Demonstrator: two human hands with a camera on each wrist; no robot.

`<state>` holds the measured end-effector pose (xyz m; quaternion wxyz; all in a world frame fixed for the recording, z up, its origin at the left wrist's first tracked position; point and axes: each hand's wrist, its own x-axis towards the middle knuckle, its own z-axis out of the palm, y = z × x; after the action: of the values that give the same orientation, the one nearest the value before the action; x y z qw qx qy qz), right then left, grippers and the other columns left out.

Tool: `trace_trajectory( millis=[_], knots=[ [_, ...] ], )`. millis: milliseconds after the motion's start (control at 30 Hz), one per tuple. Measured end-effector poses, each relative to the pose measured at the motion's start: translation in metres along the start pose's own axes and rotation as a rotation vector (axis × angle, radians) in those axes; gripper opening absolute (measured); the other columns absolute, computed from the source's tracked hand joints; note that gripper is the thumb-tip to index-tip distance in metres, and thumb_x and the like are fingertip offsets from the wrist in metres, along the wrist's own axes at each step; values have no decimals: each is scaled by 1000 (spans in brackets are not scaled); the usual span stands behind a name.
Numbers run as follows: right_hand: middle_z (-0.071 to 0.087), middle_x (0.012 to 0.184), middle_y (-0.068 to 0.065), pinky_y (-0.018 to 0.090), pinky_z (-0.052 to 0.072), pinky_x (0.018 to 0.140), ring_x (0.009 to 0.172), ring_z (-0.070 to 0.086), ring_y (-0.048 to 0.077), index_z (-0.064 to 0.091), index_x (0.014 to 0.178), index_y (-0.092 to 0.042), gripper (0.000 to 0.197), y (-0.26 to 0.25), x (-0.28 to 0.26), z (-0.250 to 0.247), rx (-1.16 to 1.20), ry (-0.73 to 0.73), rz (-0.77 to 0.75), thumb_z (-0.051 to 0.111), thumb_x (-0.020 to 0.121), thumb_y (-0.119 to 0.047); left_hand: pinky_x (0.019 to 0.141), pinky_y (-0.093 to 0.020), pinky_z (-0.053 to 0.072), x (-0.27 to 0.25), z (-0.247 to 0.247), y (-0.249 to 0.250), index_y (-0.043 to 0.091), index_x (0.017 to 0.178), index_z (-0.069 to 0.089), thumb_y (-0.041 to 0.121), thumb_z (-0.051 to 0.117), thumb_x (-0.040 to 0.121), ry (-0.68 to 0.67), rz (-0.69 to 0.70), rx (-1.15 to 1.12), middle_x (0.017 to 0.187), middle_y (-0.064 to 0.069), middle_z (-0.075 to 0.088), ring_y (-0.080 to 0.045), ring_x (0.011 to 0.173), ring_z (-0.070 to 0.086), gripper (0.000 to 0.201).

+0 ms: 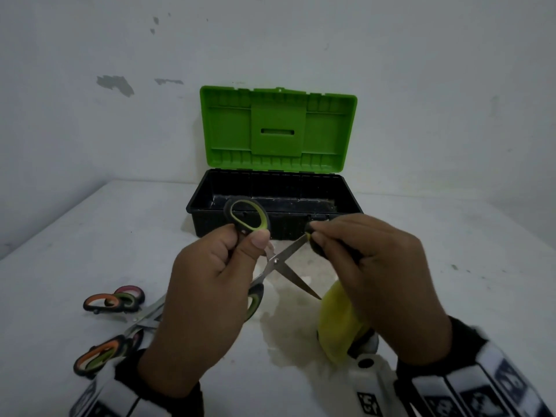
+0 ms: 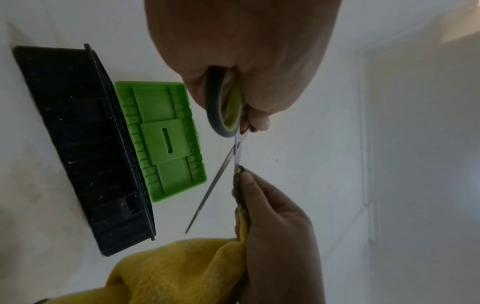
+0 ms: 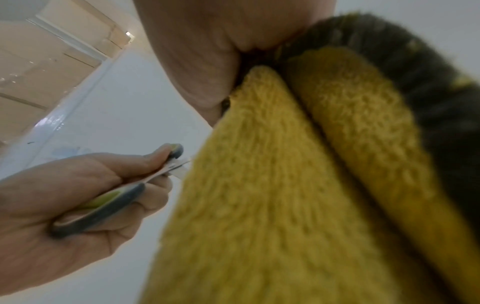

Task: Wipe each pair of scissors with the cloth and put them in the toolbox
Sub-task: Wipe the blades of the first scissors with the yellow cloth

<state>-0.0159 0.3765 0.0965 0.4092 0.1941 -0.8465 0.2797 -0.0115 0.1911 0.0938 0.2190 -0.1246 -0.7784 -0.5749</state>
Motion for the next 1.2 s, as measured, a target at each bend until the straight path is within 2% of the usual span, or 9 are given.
trace_trajectory(
  millis=[100,200,333,567,700,833,1000,1133,1200],
  knots=[
    [75,92,-7,13,50,85,87,65,1,77,99,-16,17,1,1,0,1,12,10,70,84,-15,38,-24,29,2,0,-2,13,63,58,51,54,82,-24,-142,-133,48,-3,31,-10,42,26,43],
    [75,92,-7,19,54,82,84,66,0,77,100,-16,16,-9,-3,3,47,-30,-26,69,86,-20,42,-25,23,5,0,-4,-1,82,60,53,57,79,-54,-283,-285,49,0,27,-13,43,21,54],
    [75,85,-2,30,57,70,76,67,11,78,95,-13,15,-22,-8,10,41,-91,-131,70,85,-21,45,-28,21,7,1,-6,-11,88,53,48,59,80,-78,-361,-378,49,1,24,-13,43,20,60],
    [75,86,-9,25,54,75,81,67,3,79,92,-16,11,-2,-1,1,40,15,1,76,82,-14,40,-21,20,10,-2,-3,8,71,67,42,62,82,-96,-501,-500,51,0,25,-11,42,21,36],
    [75,86,-7,22,54,77,80,67,5,78,95,-15,11,-11,-7,5,42,-38,-35,72,86,-17,48,-28,26,12,-1,-6,-1,77,62,43,64,79,-106,-558,-527,56,-4,31,-17,49,28,44],
    [75,86,-7,22,54,76,80,67,4,78,96,-15,12,1,-5,0,24,35,47,74,85,-15,49,-27,27,12,-2,-8,16,63,67,45,66,73,-106,-591,-542,64,-9,33,-17,52,31,30],
    [75,88,-7,15,52,81,82,66,2,77,98,-16,15,-7,-9,1,21,9,13,71,85,-19,36,-19,23,12,-6,-6,17,58,68,40,65,74,-150,-619,-598,63,-8,29,-10,39,26,29],
    [74,87,-9,6,46,80,81,65,-1,79,94,-17,12,4,-3,-7,8,78,102,75,84,-13,29,-13,22,13,-7,-6,15,60,67,37,64,77,-171,-630,-644,70,-12,25,-7,30,23,28],
    [74,86,-8,7,47,79,80,66,1,79,94,-16,12,3,-4,-5,-1,94,113,74,84,-12,29,-12,21,14,-8,-5,14,63,67,36,63,78,-177,-636,-659,70,-12,25,-7,29,22,27]
  ],
)
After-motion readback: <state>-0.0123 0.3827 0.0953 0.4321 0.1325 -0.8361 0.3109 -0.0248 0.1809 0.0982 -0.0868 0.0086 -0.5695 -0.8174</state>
